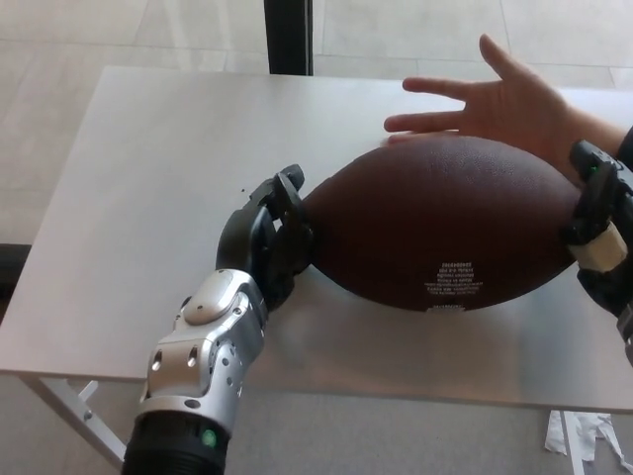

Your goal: The robot uses both its hands to grab the left and right ends of a football kept in the middle of the desk infront of it, lifts it up and places it in the palm of a person

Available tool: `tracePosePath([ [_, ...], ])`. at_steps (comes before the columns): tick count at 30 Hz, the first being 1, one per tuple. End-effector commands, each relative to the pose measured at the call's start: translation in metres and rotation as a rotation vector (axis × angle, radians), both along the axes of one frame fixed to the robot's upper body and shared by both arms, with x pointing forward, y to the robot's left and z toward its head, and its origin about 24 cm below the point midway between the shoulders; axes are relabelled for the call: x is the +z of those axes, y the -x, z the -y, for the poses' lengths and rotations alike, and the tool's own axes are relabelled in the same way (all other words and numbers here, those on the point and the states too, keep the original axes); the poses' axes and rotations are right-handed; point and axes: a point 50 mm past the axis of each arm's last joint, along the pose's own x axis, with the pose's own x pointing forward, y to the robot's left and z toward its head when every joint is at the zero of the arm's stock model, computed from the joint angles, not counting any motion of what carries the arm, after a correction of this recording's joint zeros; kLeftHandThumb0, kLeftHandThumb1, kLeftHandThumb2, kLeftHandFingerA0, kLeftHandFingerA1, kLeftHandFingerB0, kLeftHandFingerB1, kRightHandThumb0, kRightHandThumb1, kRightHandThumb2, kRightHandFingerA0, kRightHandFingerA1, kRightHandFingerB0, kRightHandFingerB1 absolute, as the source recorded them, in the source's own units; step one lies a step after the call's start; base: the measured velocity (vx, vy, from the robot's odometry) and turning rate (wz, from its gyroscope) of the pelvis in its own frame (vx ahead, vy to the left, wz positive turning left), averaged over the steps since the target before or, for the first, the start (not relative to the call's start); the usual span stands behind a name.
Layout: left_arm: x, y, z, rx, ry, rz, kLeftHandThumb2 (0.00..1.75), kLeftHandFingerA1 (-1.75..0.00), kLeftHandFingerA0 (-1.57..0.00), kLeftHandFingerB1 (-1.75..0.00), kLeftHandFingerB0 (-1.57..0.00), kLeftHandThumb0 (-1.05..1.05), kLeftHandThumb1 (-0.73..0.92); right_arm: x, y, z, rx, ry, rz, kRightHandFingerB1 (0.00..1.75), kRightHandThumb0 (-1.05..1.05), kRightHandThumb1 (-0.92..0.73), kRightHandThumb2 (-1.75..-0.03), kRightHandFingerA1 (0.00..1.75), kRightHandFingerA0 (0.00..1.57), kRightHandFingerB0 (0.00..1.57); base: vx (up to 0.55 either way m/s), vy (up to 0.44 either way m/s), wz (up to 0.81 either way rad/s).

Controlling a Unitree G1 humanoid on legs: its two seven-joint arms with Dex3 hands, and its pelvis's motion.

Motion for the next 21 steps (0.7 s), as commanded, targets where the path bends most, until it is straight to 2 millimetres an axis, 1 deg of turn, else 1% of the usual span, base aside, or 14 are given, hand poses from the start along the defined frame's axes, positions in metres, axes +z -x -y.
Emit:
tracePosePath([
  [1, -0.013, 0.010, 0.030, -0.107, 0.035, -0.058, 1.30, -1.63, -1.41, -0.26, -0.11, -0.88, 0.78, -0.004, 0.004, -0.022, 0.079, -0.090, 0.024, 0.04, -1.05, -0.77, -1.22, 0.56, 0.33, 0.00, 0.00, 0.000, 0.00],
  [2, -0.013, 0.009, 0.031, -0.110, 0.036, -0.055, 1.30, -1.63, -1.41, -0.26, -0.11, -0.88, 0.78, -0.003, 0.004, -0.021, 0.076, -0.089, 0.027, 0.04, -1.05, -0.77, -1.22, 0.56, 0.33, 0.00, 0.00, 0.000, 0.00],
  [3, -0.012, 0.008, 0.033, -0.115, 0.024, -0.053, 1.00, -1.74, -1.05, -0.26, -0.05, -1.03, 0.87, -0.003, 0.003, -0.020, 0.071, -0.074, 0.032, 0.04, -1.05, -0.77, -1.21, 0.55, 0.34, 0.00, 0.00, 0.000, 0.00],
  [7, -0.011, 0.006, 0.040, -0.056, 0.009, -0.076, 1.05, -1.65, -1.15, -0.40, -0.11, -1.01, 0.77, -0.003, 0.001, -0.021, 0.051, -0.121, 0.009, 0.00, -1.05, -0.69, -1.07, 0.57, 0.45, 0.00, 0.00, 0.000, 0.00],
  [9, -0.010, 0.007, 0.049, -0.038, -0.038, -0.062, 0.68, -1.75, -1.07, -0.34, -0.13, -0.87, 0.91, -0.002, 0.002, -0.022, 0.047, -0.096, 0.018, 0.24, -1.04, -0.60, -0.78, 0.55, 0.53, 0.02, 0.00, 0.000, 0.00],
  [10, -0.009, 0.008, 0.051, -0.028, -0.053, -0.060, 1.15, -1.61, -1.39, -0.48, -0.07, -0.88, 0.74, -0.002, 0.003, -0.023, 0.045, -0.085, 0.028, 0.16, -1.05, -0.64, -1.03, 0.64, 0.63, 0.12, 0.00, 0.000, 0.00],
  [12, -0.008, 0.009, 0.056, 0.004, -0.056, -0.054, 1.14, -1.61, -1.37, -0.49, -0.08, -0.89, 0.74, -0.002, 0.004, -0.023, 0.039, -0.066, 0.038, 0.30, -0.95, -0.58, -0.99, 0.68, 0.72, 0.06, 0.00, 0.000, 0.00],
  [13, -0.007, 0.011, 0.061, 0.032, -0.051, -0.056, 0.72, -1.75, -0.95, -0.30, -0.10, -0.79, 0.84, -0.004, 0.004, -0.024, 0.044, -0.047, 0.031, 0.28, -0.94, -0.75, -0.63, 0.78, 0.83, 0.11, 0.00, 0.000, 0.00],
  [14, -0.007, 0.012, 0.062, 0.051, -0.041, -0.053, 0.66, -1.75, -0.95, -0.34, -0.11, -0.72, 0.86, -0.004, 0.004, -0.024, 0.039, -0.048, 0.033, 0.42, -0.88, -0.59, -0.99, 0.90, 0.89, 0.07, 0.00, 0.000, 0.00],
  [15, -0.007, 0.012, 0.063, 0.062, -0.046, -0.042, 0.69, -1.75, -0.88, -0.44, -0.17, -0.64, 0.84, -0.004, 0.004, -0.025, 0.033, -0.046, 0.033, 0.34, -0.82, -0.75, -0.63, 0.98, 0.91, 0.20, 0.00, 0.000, 0.00],
  [16, -0.006, 0.012, 0.065, 0.078, -0.059, -0.037, 0.68, -1.75, -0.87, -0.43, -0.22, -0.53, 0.84, -0.004, 0.003, -0.026, 0.019, -0.043, 0.032, 0.36, -0.78, -0.73, -0.62, 1.11, 0.91, 0.25, 0.00, 0.000, 0.00],
  [17, -0.006, 0.013, 0.066, 0.084, -0.071, -0.028, 0.66, -1.75, -0.85, -0.40, -0.26, -0.42, 0.88, -0.004, 0.003, -0.027, 0.018, -0.044, 0.033, 0.48, -0.78, -0.60, -0.95, 1.19, 0.97, 0.20, 0.00, 0.000, 0.00],
  [18, -0.005, 0.013, 0.066, 0.089, -0.081, -0.018, 0.66, -1.75, -0.86, -0.40, -0.30, -0.34, 0.89, -0.004, 0.002, -0.027, 0.018, -0.047, 0.035, 0.37, -0.69, -0.73, -0.62, 1.33, 1.04, 0.28, 0.00, 0.000, 0.00],
  [21, -0.005, 0.014, 0.068, 0.111, -0.108, 0.005, 0.70, -1.75, -0.89, -0.41, -0.43, -0.15, 0.91, -0.003, 0.002, -0.029, -0.003, -0.030, 0.065, 0.40, -0.51, -0.77, -0.68, 1.58, 1.06, 0.41, 0.00, 0.000, 0.00],
])
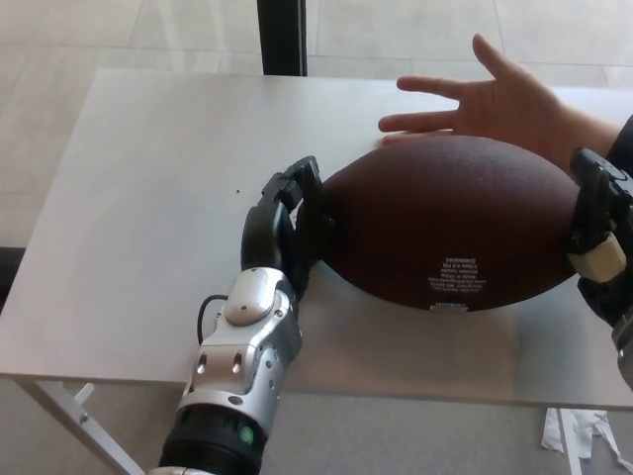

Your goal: The robot uses both its hands to grab the left and right ends of a football kept in the middle of the desk infront of it, lifts it up and places it in the palm of a person

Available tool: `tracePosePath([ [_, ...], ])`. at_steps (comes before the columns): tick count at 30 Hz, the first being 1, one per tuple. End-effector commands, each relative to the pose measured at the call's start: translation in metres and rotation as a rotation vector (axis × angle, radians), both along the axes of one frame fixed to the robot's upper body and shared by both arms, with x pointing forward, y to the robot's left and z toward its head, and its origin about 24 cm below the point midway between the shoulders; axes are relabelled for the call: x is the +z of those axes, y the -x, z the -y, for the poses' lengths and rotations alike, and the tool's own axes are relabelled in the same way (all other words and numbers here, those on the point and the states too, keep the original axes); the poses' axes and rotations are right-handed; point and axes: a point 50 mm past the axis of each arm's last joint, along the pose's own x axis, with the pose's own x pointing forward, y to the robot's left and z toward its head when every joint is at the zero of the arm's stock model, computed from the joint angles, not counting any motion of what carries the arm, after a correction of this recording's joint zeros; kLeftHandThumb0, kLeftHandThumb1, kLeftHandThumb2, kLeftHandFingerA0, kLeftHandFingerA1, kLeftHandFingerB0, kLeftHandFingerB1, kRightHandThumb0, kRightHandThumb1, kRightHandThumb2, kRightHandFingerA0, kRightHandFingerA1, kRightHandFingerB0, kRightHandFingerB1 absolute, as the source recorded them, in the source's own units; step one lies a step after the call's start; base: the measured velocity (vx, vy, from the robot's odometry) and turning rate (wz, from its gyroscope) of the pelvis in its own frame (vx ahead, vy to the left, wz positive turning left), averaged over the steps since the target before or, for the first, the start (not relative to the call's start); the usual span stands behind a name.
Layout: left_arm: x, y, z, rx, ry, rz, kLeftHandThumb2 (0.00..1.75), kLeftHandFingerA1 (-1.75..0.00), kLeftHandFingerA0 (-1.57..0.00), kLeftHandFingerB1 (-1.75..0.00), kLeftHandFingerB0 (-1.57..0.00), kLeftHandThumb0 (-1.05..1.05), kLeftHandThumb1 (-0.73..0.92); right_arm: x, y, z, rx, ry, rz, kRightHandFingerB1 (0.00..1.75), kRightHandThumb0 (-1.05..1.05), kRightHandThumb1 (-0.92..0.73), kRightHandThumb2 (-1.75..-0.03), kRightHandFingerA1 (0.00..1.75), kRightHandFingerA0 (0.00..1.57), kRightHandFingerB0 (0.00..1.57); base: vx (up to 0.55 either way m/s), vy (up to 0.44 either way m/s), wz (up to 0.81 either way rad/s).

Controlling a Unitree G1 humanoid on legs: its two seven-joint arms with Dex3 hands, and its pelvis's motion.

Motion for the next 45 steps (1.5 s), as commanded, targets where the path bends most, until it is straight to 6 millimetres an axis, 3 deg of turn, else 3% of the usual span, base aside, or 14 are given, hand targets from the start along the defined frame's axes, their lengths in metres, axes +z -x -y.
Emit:
tracePosePath([
  [1, -0.004, 0.017, 0.051, -0.013, 0.007, -0.041, 0.85, -1.62, -1.16, -0.51, -0.45, -0.22, 0.83, 0.005, -0.004, -0.025, 0.036, -0.020, 0.074, 0.41, -0.45, -0.77, -0.70, 1.65, 1.04, 0.48, 0.00, 0.000, 0.00],
  [2, -0.004, 0.017, 0.051, -0.012, 0.006, -0.040, 0.85, -1.62, -1.16, -0.51, -0.45, -0.22, 0.83, 0.005, -0.005, -0.025, 0.036, -0.020, 0.074, 0.41, -0.45, -0.77, -0.70, 1.65, 1.04, 0.48, 0.00, 0.000, 0.00],
  [3, -0.005, 0.018, 0.051, 0.011, -0.018, -0.034, 0.88, -1.75, -0.86, -0.63, -0.62, -0.07, 0.87, 0.006, -0.005, -0.026, 0.045, -0.005, 0.106, 0.57, -0.32, -0.80, -0.67, 1.75, 1.08, 0.75, 0.00, 0.000, 0.00],
  [4, -0.006, 0.017, 0.051, 0.018, -0.026, -0.033, 0.90, -1.75, -0.85, -0.99, -0.73, -0.06, 0.85, 0.007, -0.005, -0.027, 0.038, 0.002, 0.106, 0.83, -0.26, -0.67, -0.90, 1.75, 1.10, 0.93, 0.00, 0.000, 0.00],
  [5, -0.006, 0.017, 0.051, 0.019, -0.027, -0.032, 0.90, -1.75, -0.85, -0.99, -0.73, -0.06, 0.85, 0.007, -0.005, -0.028, 0.036, 0.002, 0.106, 0.83, -0.26, -0.67, -0.90, 1.75, 1.10, 0.93, 0.00, 0.000, 0.00],
  [7, -0.007, 0.018, 0.052, -0.006, -0.030, -0.030, 1.07, -1.75, -0.88, -1.72, -0.70, -0.08, 0.78, 0.006, -0.005, -0.029, 0.035, 0.017, 0.108, 1.26, -0.19, -0.50, -1.25, 1.75, 1.10, 0.98, 0.00, 0.000, 0.00],
  [10, -0.008, 0.017, 0.054, -0.060, -0.027, -0.025, 0.96, -1.75, -0.85, -1.75, -0.58, -0.14, 0.79, 0.005, -0.004, -0.030, 0.039, 0.028, 0.116, 1.42, -0.17, -0.45, -1.41, 1.75, 1.11, 0.99, 0.00, 0.000, 0.00],
  [13, -0.006, 0.016, 0.057, -0.079, -0.022, -0.038, 0.88, -1.75, -0.85, -1.25, -0.65, -0.15, 0.77, 0.003, -0.005, -0.030, 0.035, 0.032, 0.123, 1.52, -0.20, -0.44, -1.41, 1.74, 1.13, 0.97, 0.00, 0.000, 0.00],
  [20, 0.000, 0.015, 0.064, -0.085, -0.017, -0.003, 0.99, -1.75, -0.85, -1.72, -0.62, -0.14, 0.74, 0.004, -0.007, -0.031, -0.055, 0.044, 0.144, 1.66, -0.30, -0.48, -1.32, 1.75, 1.12, 0.90, 0.00, 0.000, 0.00],
  [24, 0.008, 0.012, 0.066, -0.050, -0.020, 0.040, 1.22, -1.75, -0.92, -1.75, -0.70, -0.10, 0.70, 0.006, -0.011, -0.027, -0.215, 0.110, 0.155, 1.53, -0.23, -0.50, -1.30, 1.75, 1.14, 0.88, 0.00, 0.000, 0.00],
  [27, 0.016, 0.010, 0.073, -0.019, -0.062, 0.074, 1.05, -1.75, -0.83, -1.75, -0.57, -0.12, 0.73, 0.003, -0.012, -0.030, -0.299, 0.141, 0.123, 1.58, -0.27, -0.55, -1.06, 1.75, 0.98, 0.82, 0.00, 0.000, 0.00],
  [35, 0.042, -0.003, 0.083, 0.031, -0.206, 0.130, 0.93, -1.75, -0.72, -1.43, -0.69, -0.10, 0.72, 0.011, -0.017, -0.042, -0.397, 0.063, 0.217, 1.61, -0.26, -0.37, -1.44, 1.71, 0.91, 0.84, 0.00, 0.000, 0.00],
  [38, 0.054, -0.014, 0.082, -0.005, -0.284, 0.151, 1.02, -1.75, -0.74, -1.44, -0.69, -0.13, 0.60, 0.016, -0.021, -0.043, -0.453, 0.035, 0.209, 1.60, -0.25, -0.52, -1.17, 1.73, 0.84, 0.71, 0.00, 0.000, 0.00],
  [45, 0.084, -0.037, 0.075, -0.018, -0.432, 0.240, 1.00, -1.61, -0.83, -1.20, -0.81, -0.28, 0.53, 0.048, -0.038, -0.044, -0.513, -0.063, 0.288, 1.45, -0.17, -0.56, -1.04, 1.68, 0.89, 0.75, 0.00, 0.000, 0.00],
])
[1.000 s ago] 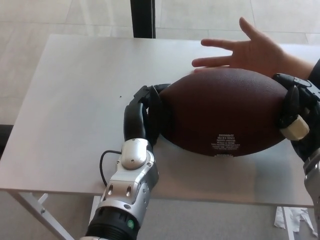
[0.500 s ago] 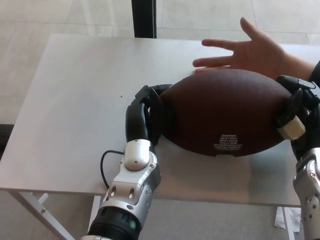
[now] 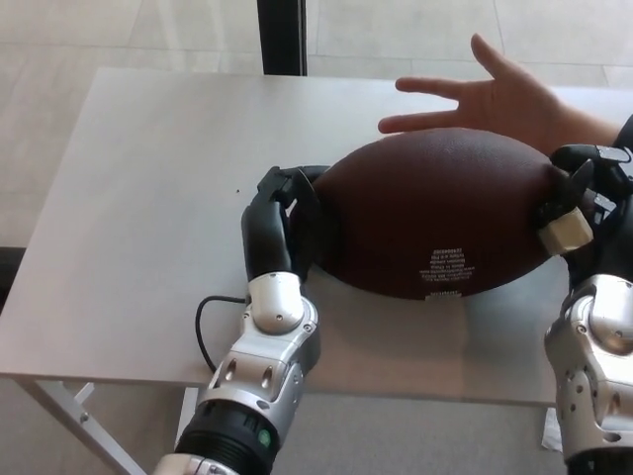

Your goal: The robot uses both its hands to grab the left and right ends of a football kept in the middle of the desk infront of it, lifts it up and places it in the palm of a person

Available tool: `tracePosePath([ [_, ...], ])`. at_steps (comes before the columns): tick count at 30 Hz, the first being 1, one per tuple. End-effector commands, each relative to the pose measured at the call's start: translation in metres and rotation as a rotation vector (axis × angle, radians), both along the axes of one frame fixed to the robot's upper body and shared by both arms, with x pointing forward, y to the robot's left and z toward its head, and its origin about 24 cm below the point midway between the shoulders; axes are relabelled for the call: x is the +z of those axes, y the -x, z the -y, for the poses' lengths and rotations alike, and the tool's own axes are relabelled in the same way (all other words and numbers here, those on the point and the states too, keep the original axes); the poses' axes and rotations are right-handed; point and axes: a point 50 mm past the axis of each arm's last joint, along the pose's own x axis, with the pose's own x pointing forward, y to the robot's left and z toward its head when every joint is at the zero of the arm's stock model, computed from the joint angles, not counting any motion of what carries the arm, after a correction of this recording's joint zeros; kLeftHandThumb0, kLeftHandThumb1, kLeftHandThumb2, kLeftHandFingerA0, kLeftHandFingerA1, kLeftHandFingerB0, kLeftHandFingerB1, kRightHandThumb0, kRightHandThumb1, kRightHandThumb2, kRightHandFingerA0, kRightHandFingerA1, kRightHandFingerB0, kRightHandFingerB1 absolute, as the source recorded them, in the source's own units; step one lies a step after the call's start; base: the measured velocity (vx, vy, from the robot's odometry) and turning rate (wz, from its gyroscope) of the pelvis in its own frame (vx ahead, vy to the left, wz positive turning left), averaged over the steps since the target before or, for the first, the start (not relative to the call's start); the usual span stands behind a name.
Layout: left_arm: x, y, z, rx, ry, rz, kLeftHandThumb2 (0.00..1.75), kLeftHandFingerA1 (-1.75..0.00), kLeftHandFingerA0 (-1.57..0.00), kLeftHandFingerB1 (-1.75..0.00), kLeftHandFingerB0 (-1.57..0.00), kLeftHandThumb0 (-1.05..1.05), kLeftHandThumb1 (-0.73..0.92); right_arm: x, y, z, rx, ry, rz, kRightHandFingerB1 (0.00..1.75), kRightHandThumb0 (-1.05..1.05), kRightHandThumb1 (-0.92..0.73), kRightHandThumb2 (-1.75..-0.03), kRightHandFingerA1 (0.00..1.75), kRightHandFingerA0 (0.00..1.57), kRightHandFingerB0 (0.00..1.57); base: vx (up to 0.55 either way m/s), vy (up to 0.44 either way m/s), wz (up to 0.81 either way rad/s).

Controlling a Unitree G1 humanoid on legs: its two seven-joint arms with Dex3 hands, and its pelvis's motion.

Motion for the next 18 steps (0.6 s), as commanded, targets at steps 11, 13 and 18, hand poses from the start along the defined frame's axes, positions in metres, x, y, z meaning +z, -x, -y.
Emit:
tracePosePath([
  [11, 0.124, -0.051, 0.075, -0.255, -0.268, 0.153, 1.06, -1.55, -0.83, -1.19, -0.75, -0.28, 0.52, 0.071, -0.030, -0.017, -0.150, -0.160, 0.243, 1.48, -0.14, -0.51, -1.13, 1.43, 0.99, 0.87, 0.00, 0.000, 0.00],
  [13, 0.122, -0.051, 0.075, -0.262, -0.270, 0.151, 1.07, -1.59, -0.82, -1.23, -0.76, -0.30, 0.52, 0.069, -0.029, -0.017, -0.147, -0.169, 0.247, 1.48, -0.13, -0.52, -1.11, 1.41, 1.01, 0.88, 0.00, 0.000, 0.00],
  [18, 0.116, -0.050, 0.076, -0.246, -0.300, 0.116, 1.03, -1.64, -0.85, -1.21, -0.78, -0.28, 0.51, 0.061, -0.027, -0.017, -0.145, -0.245, 0.242, 1.42, -0.08, -0.53, -1.15, 1.62, 0.95, 0.85, 0.00, 0.000, 0.00],
])
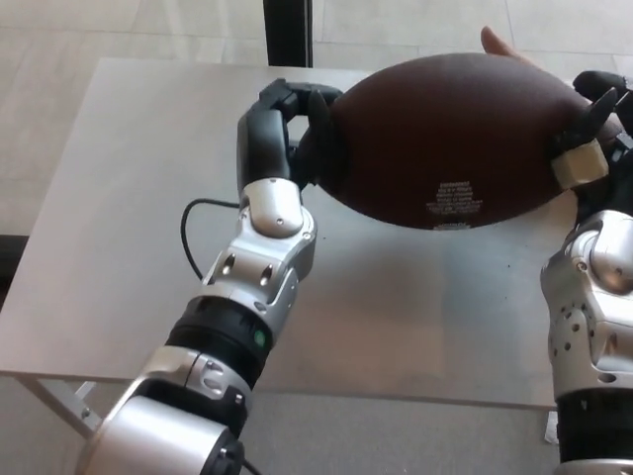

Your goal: The robot uses both its hands to grab the left and right ends of a football kept in the middle of the desk infront of it, lifts it up and places it in the palm of a person

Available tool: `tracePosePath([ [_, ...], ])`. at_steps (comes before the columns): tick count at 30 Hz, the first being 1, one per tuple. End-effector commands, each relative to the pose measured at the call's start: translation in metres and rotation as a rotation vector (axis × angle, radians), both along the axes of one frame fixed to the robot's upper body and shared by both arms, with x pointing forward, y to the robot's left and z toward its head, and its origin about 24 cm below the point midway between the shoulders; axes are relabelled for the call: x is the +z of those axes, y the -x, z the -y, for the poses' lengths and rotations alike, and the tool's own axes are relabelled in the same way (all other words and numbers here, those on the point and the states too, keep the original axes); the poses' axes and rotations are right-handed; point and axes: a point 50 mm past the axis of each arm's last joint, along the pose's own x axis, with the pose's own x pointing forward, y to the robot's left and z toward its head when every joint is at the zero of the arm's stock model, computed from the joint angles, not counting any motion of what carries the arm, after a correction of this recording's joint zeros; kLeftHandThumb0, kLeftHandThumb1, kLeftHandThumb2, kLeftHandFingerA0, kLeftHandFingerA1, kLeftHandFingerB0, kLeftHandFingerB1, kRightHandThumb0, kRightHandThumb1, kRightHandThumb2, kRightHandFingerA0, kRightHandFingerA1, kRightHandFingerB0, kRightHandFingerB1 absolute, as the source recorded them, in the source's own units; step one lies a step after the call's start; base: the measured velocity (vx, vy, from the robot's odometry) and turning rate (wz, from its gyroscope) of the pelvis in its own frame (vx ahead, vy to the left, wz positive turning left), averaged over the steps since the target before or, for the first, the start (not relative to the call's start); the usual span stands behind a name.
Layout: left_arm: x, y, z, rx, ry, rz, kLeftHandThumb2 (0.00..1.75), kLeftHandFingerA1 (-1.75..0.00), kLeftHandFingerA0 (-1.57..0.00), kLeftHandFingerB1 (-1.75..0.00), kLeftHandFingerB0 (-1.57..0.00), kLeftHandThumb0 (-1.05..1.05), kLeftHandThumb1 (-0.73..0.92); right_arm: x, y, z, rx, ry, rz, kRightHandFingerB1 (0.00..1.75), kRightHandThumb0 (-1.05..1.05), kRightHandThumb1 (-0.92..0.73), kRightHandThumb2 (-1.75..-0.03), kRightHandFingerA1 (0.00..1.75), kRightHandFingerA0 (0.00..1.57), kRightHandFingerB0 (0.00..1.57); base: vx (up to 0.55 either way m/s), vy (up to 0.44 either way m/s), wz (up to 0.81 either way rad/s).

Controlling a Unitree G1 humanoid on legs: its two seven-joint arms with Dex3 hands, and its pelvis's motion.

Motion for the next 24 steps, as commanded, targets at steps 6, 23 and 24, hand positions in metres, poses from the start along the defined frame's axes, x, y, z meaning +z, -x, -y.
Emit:
tracePosePath([
  [6, 0.091, -0.013, 0.073, -0.181, -0.166, 0.057, 0.76, -1.61, -0.80, -1.19, -0.71, -0.28, 0.63, 0.053, -0.025, -0.014, -0.048, -0.196, 0.171, 1.35, -0.23, -0.64, -0.94, 1.54, 0.88, 0.80, 0.00, 0.000, 0.00],
  [23, 0.170, -0.025, 0.072, -0.183, -0.315, 0.137, 0.61, -1.61, -0.75, -0.90, -0.61, -0.28, 0.69, 0.116, -0.056, -0.006, -0.032, -0.483, 0.331, 1.58, -0.24, -0.66, -0.84, 1.59, 0.91, 0.78, 0.00, 0.000, 0.00],
  [24, 0.171, -0.025, 0.070, -0.178, -0.319, 0.136, 0.61, -1.66, -0.76, -1.02, -0.61, -0.30, 0.70, 0.117, -0.058, -0.008, -0.029, -0.483, 0.320, 1.46, -0.25, -0.74, -0.80, 1.59, 0.82, 0.72, 0.00, 0.000, 0.00],
])
